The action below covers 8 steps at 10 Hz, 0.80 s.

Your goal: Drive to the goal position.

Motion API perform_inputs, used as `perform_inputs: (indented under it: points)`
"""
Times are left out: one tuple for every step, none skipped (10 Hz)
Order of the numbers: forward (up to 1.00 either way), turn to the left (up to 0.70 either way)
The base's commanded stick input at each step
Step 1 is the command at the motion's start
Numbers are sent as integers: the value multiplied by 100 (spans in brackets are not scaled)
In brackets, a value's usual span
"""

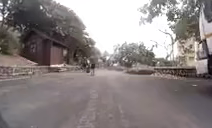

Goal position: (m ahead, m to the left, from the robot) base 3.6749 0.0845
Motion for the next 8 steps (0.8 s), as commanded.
perform_inputs:
  points:
    - [100, 0]
    - [100, 0]
    - [100, 0]
    - [100, 0]
    - [100, 0]
    - [100, 0]
    - [100, 0]
    - [100, 0]
